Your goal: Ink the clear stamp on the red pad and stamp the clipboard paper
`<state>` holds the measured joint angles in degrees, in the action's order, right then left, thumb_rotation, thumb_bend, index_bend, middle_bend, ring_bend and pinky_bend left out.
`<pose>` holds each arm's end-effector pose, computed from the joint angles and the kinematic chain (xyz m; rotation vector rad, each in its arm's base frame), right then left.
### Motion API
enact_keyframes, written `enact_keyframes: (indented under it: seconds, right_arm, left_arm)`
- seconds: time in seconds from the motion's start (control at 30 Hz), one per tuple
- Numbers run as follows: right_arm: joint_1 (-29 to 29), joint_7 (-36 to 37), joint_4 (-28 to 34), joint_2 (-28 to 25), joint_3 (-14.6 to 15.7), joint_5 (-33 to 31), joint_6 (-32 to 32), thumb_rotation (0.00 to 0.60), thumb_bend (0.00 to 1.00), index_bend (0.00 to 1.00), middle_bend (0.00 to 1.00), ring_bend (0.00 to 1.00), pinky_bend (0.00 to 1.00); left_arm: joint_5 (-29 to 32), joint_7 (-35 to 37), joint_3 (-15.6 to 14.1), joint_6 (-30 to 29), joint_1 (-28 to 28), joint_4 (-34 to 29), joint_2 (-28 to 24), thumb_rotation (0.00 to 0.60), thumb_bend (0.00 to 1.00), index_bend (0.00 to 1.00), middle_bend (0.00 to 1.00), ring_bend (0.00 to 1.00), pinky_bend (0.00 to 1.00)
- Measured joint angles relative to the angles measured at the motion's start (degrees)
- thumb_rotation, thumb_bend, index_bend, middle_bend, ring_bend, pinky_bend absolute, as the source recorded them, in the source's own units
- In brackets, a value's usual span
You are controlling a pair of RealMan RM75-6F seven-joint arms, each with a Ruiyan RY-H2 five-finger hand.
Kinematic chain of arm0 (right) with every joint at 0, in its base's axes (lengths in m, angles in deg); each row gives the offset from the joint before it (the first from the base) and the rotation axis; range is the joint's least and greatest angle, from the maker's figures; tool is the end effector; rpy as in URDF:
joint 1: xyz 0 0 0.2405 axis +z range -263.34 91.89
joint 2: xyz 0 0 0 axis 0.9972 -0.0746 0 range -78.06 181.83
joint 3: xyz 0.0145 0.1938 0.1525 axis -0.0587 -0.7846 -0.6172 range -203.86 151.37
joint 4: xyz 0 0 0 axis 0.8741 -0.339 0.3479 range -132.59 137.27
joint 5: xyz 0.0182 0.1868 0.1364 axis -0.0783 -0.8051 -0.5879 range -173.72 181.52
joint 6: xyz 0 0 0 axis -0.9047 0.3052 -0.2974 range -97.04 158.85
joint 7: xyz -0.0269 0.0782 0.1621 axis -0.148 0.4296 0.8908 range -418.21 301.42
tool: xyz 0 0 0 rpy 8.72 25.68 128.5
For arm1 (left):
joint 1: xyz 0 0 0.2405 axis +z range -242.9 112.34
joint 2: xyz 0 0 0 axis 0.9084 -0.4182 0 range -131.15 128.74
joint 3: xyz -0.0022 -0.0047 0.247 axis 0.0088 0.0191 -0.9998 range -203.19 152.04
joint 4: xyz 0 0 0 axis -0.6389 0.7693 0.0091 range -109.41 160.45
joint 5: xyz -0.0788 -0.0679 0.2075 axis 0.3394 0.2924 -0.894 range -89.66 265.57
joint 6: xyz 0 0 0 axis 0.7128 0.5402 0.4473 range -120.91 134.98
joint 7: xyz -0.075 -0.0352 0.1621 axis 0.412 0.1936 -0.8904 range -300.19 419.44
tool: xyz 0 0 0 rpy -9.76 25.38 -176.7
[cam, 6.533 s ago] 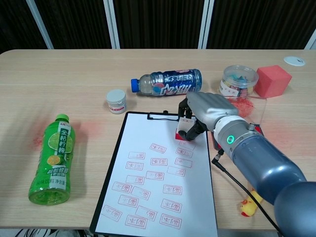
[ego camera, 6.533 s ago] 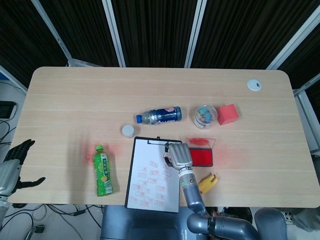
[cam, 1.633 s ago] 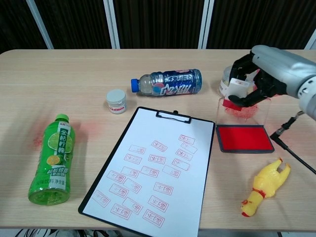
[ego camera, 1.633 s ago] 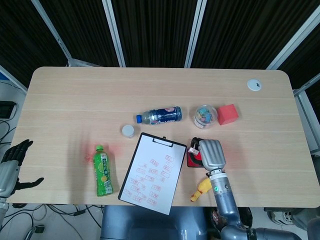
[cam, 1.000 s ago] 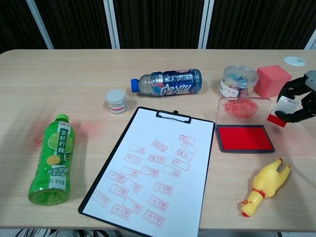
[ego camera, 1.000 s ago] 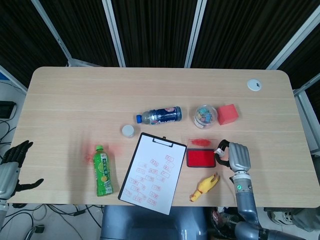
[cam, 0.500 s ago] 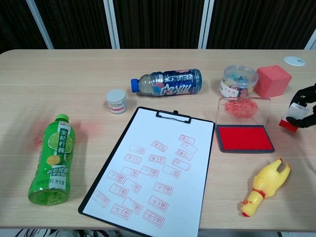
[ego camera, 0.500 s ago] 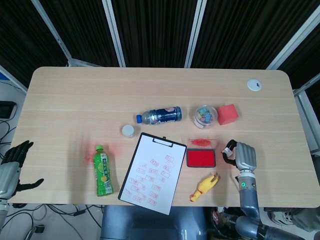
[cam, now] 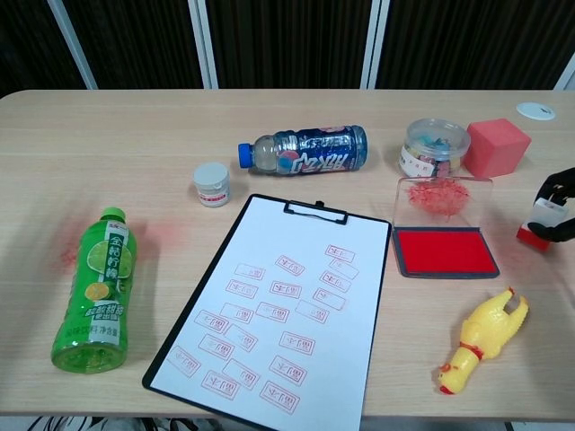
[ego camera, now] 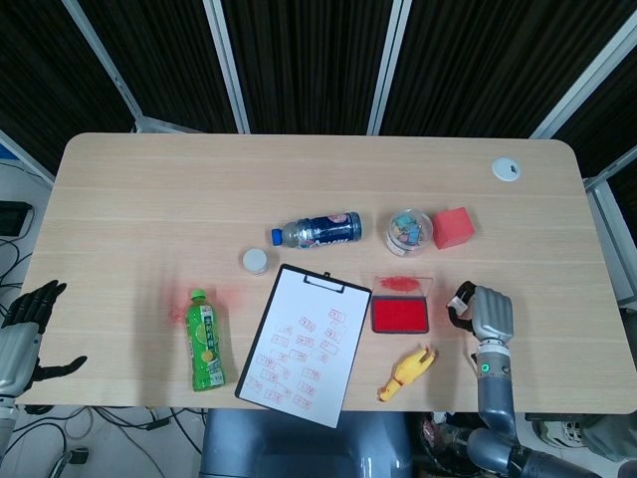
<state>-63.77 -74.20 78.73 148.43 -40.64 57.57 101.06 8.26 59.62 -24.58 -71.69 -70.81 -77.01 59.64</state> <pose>-0.2847 -0.3290 -0.0245 1.1709 -1.2454 0.8046 -0.3026 0.2105 0.1162 -1.3492 -1.1467 -0.8600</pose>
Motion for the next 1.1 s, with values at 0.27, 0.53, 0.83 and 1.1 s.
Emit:
enact_keyframes:
  seconds: [0.27,0.53,0.83,1.1]
  right_arm:
    - [-0.2,-0.6,-0.5,0.0,-0.4,-0.8,-0.6,0.6,0.39,0.97,0.75,0.77,0.83]
    - [-0.3,-1.4,-0.9,0.3,-0.5,-1.2,-0.9,0.6,0.36,0.95,0.73,0.75,0.83]
    - [-0.3,-2.8,-0.4,0.1,-0.7,-2.0,-1.3,0.6,0.32,0.92,0.71,0.73,0.83]
    - [-0.4,-3.3,0.1,-0.2,-0.9,-2.4,-1.2,0.6,0.32,0.92,0.7,0.73,0.83]
  left_arm:
    - [0.0,-0.5,0.0,0.0,0.0,0.0,0.2,0.6,0.01,0.0,0.0,0.0,0.0]
    - [0.0,-0.5,0.0,0.0,0.0,0.0,0.2,0.6,0.01,0.0,0.0,0.0,0.0]
    - [0.0,-0.7,0.0,0.0,0.0,0.0,0.2,0.6,0.01,0.0,0.0,0.0,0.0]
    - [0.0,-0.8,0.0,0.0,0.1,0.0,0.2,0.6,0.01,0.0,0.0,0.0,0.0]
